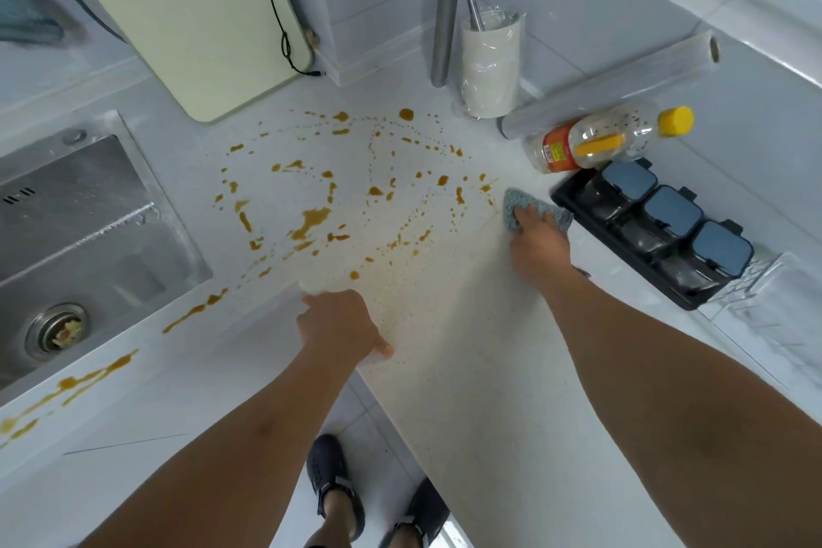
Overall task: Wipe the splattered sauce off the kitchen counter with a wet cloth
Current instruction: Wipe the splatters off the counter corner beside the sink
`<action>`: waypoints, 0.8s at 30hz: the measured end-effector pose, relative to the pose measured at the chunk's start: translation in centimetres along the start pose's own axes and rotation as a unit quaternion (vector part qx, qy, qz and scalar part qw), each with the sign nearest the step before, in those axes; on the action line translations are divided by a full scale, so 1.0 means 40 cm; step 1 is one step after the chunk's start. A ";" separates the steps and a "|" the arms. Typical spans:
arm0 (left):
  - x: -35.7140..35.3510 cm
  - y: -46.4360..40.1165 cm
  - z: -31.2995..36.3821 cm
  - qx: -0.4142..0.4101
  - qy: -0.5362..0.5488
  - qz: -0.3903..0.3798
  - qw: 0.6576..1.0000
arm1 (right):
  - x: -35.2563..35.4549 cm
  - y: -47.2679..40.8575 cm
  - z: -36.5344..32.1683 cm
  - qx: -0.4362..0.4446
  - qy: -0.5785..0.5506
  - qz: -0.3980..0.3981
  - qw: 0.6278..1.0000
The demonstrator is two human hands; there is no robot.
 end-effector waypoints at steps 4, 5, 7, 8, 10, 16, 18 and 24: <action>0.001 0.003 -0.001 0.001 0.011 0.003 1.000 | -0.005 0.057 -0.136 0.040 -0.025 0.009 0.999; 0.004 0.008 0.001 0.000 0.010 0.003 1.000 | -0.018 0.098 -0.157 0.060 -0.037 0.008 0.997; 0.013 0.016 0.002 0.001 0.015 0.003 1.000 | -0.062 0.184 -0.172 0.127 -0.062 0.003 0.990; 0.017 0.018 0.003 0.000 0.019 0.004 1.000 | -0.085 0.221 -0.158 0.168 -0.073 -0.012 0.983; 0.021 0.019 0.004 -0.002 0.025 0.004 1.000 | -0.099 0.257 -0.084 0.214 -0.090 -0.030 0.972; 0.018 0.008 0.006 -0.013 0.004 0.015 1.000 | -0.029 0.079 0.126 0.033 -0.010 0.013 0.999; 0.017 0.002 0.006 -0.015 0.006 0.016 1.000 | -0.033 0.049 0.056 0.005 0.036 0.021 0.999; 0.015 0.011 0.002 -0.003 0.013 0.008 1.000 | -0.120 0.231 -0.220 0.150 0.019 -0.007 0.988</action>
Point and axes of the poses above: each hand's wrist, its own y-axis away from the middle knuckle, its own x-axis out of the back of the hand, z = x × y, the point moved 7 cm from there along -y, towards the middle knuckle, and after that the axes turned 5 degrees about -x, right-handed, at the moved point
